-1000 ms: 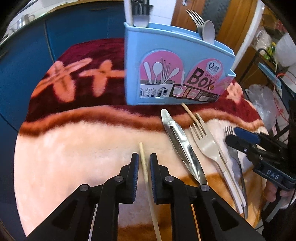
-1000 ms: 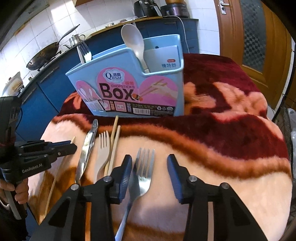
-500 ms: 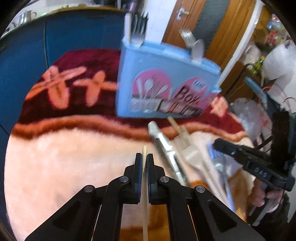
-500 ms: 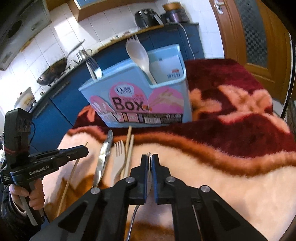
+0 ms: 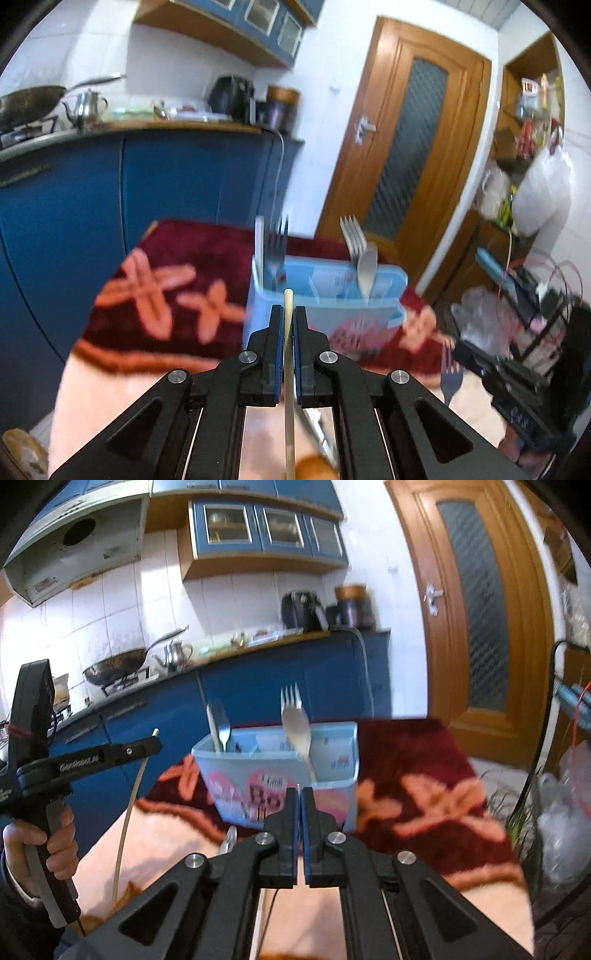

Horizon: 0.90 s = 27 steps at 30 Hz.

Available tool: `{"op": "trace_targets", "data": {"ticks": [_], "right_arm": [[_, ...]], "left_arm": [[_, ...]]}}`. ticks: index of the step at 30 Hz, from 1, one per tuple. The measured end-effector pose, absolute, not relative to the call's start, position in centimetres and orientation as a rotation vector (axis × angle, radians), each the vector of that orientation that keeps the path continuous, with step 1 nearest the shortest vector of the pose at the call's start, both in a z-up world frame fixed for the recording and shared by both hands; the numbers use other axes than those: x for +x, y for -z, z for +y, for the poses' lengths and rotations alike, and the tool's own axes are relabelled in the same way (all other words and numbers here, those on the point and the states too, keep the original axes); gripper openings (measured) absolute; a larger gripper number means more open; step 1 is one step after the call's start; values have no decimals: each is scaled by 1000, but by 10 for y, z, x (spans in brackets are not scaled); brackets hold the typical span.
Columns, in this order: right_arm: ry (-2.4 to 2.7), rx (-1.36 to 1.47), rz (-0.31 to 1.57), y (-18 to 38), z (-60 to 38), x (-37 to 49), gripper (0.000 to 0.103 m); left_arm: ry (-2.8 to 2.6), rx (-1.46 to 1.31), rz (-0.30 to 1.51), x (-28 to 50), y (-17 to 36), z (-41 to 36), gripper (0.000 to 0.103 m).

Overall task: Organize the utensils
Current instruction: 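Lift the wooden chopstick and silver fork and lower them into the Box holder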

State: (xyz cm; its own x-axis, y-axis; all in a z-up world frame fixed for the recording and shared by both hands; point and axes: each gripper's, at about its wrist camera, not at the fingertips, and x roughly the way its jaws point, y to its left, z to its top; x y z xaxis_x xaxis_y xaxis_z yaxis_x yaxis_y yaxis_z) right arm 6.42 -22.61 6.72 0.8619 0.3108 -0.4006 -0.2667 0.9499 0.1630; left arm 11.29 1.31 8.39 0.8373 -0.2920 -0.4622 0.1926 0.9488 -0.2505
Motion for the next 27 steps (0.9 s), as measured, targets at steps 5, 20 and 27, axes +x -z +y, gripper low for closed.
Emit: {"op": "trace_targets", "data": {"ticks": [5,20,27], "right_arm": [[-287,111,393,-81,-230,67,3],[-163,72,211,-137,-242,92,3],[-119,60,169,-146,-233,120,3]], "left_arm": [[250,-223,426,125,-107,3,4],[118,-280,108,170,-158,5,4],[71,-283,23,194,-153,6,4]]}}
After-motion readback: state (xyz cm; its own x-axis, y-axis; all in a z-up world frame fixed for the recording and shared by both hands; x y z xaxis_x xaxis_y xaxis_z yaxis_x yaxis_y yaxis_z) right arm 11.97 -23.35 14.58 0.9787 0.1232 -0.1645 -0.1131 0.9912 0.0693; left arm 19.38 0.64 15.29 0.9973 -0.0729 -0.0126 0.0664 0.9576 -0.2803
